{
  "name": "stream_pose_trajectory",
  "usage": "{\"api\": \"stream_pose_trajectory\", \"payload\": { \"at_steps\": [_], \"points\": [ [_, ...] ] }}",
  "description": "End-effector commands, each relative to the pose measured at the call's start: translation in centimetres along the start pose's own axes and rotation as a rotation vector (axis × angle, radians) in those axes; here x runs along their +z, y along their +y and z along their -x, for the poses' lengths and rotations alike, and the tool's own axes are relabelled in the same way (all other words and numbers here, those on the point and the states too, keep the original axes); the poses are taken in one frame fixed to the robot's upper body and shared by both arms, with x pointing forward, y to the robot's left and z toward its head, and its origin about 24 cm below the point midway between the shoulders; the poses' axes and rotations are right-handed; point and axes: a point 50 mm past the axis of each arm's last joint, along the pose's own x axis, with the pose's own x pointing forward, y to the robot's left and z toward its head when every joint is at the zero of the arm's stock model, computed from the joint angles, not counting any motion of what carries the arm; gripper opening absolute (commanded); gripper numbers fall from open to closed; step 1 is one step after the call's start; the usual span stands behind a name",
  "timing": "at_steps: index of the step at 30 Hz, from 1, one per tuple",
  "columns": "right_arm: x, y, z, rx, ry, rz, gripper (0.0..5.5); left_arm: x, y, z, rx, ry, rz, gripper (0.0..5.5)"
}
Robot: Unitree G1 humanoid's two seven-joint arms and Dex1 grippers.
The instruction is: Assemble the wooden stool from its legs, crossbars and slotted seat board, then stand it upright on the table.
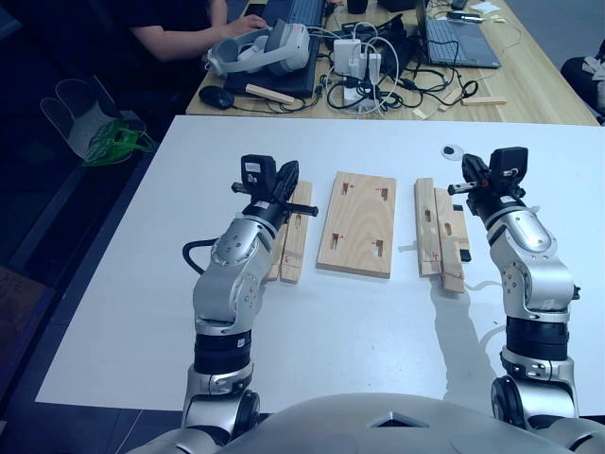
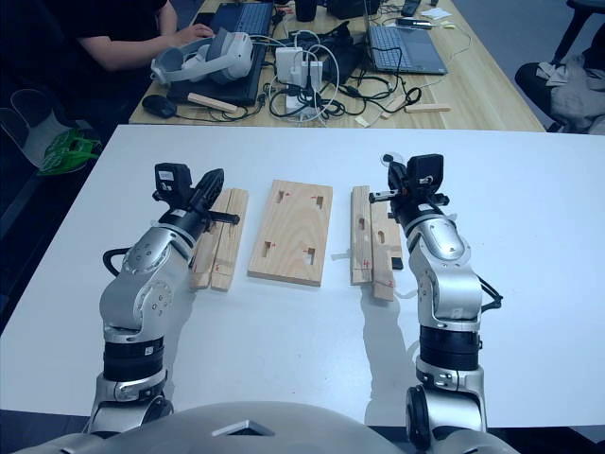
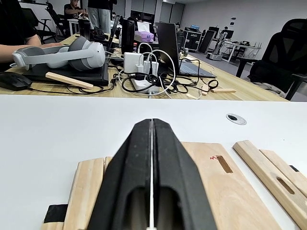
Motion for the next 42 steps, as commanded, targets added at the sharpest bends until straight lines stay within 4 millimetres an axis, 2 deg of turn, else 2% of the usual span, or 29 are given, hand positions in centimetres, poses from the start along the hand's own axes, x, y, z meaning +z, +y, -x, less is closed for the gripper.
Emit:
{"api": "stream_pose_trajectory", "payload": {
  "at_steps": [1, 7, 20, 23, 28, 33, 37, 39, 42],
  "points": [
    [-0.1, -0.1, 0.0, -0.007, 0.020, -0.016, 0.00, -0.1, -0.1, -0.3, -0.022, 0.046, 0.015, 0.04],
    [-0.2, -0.3, -0.3, -0.037, 0.038, 0.018, 0.00, 0.0, 0.0, -0.5, -0.017, 0.040, -0.001, 0.04],
    [-0.2, -0.1, -0.8, -0.034, 0.016, -0.038, 0.00, -0.4, 0.5, -0.8, -0.012, 0.045, 0.002, 0.04],
    [-0.3, -0.1, -0.9, -0.032, 0.020, -0.039, 0.00, -0.2, 0.6, -0.7, -0.003, 0.064, -0.050, 0.04],
    [-0.4, -0.1, -0.6, -0.037, 0.024, -0.054, 0.00, 0.0, 3.2, 1.0, 0.105, 0.205, -0.077, 0.79],
    [-0.7, -0.2, -0.2, -0.049, 0.037, -0.089, 0.00, -2.1, 4.1, 4.3, 0.092, 0.407, -0.119, 1.53],
    [-0.7, 0.0, 0.0, -0.048, 0.036, -0.107, 0.00, -2.7, 7.6, 5.5, 0.253, 0.440, -0.300, 2.25],
    [-0.7, 0.0, 0.0, -0.047, 0.037, -0.111, 0.00, -3.1, 8.7, 6.2, 0.257, 0.468, -0.388, 2.48],
    [-0.7, -0.1, 0.2, -0.051, 0.037, -0.116, 0.00, -3.8, 9.5, 7.5, 0.216, 0.538, -0.427, 3.03]
  ]
}}
